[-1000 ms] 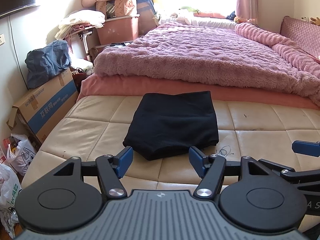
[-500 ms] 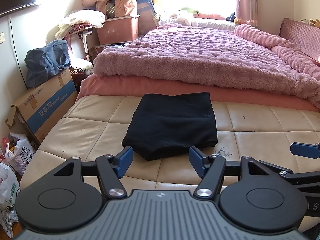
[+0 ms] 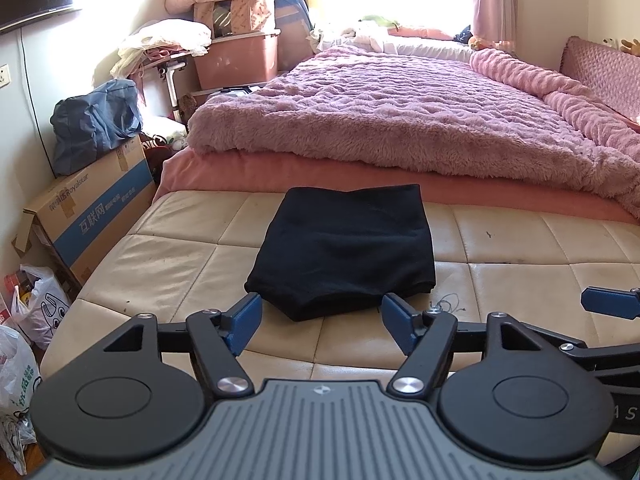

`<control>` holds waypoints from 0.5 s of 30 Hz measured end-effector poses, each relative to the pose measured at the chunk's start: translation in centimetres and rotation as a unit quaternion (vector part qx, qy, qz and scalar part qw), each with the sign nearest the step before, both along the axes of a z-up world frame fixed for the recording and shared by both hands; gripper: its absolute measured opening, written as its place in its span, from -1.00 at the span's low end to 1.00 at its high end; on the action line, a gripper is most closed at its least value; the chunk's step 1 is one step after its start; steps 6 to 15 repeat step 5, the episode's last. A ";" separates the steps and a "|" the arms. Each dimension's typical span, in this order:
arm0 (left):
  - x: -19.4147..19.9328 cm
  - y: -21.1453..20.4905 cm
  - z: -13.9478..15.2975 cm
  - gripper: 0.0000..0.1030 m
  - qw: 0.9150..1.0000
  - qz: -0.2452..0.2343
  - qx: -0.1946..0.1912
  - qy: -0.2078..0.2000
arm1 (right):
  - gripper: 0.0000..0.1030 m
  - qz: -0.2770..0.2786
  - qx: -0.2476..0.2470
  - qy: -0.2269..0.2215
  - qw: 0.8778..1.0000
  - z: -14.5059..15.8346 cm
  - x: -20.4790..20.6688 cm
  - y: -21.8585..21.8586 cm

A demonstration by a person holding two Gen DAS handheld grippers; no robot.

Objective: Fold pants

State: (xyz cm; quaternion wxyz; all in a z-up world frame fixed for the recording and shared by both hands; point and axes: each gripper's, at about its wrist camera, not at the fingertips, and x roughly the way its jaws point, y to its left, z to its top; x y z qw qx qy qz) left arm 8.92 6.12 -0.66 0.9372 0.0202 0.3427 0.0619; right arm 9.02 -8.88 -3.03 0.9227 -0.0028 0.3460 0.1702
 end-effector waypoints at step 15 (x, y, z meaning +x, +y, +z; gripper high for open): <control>-0.1 0.7 0.0 0.57 1.000 -0.001 -0.014 -0.002 | 0.59 0.000 0.000 0.000 1.000 0.0 0.0 0.0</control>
